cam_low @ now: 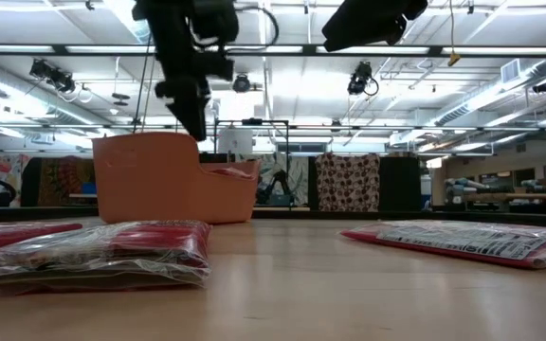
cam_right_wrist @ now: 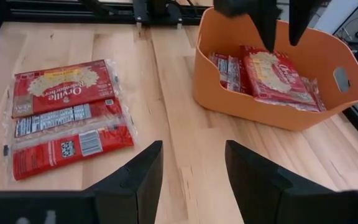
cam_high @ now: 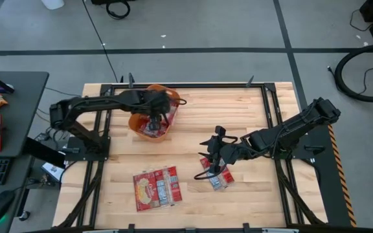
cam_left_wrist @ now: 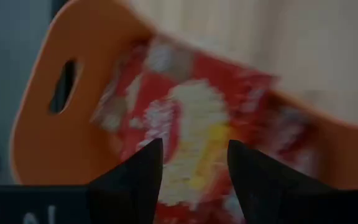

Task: Sort popcorn bags into baskets
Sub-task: Stack the popcorn pack on top of the other popcorn into the orange bin

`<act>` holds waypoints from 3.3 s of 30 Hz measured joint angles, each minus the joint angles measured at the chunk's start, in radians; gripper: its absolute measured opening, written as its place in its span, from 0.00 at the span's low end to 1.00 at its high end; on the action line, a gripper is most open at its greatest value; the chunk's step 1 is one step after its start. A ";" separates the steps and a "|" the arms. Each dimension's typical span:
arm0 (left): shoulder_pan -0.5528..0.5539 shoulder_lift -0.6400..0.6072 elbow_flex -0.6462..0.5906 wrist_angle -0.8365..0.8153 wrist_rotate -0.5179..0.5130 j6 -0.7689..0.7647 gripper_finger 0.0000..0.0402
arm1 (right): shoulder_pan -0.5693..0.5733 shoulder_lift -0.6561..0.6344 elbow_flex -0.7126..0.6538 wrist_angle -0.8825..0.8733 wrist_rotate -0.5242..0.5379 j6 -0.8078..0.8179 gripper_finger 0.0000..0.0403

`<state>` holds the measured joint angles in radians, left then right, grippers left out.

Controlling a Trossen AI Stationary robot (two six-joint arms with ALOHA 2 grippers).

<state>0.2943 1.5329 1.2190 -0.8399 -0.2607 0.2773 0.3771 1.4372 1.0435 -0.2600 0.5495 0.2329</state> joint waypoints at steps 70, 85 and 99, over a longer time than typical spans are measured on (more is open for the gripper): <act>-0.032 0.142 0.061 -0.073 0.593 -0.008 0.34 | -0.004 0.000 -0.041 0.020 -0.019 0.000 0.44; -0.506 0.142 0.062 -0.011 0.207 -0.029 0.34 | -0.034 0.000 -0.078 0.025 -0.020 -0.114 0.44; -0.819 0.184 -0.016 0.065 0.209 -0.725 0.34 | -0.004 0.000 -0.078 -0.009 -0.111 -0.075 0.44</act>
<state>-0.5246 1.7172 1.2026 -0.7751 -0.0522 -0.4474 0.3732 1.4372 0.9653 -0.2686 0.4381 0.1578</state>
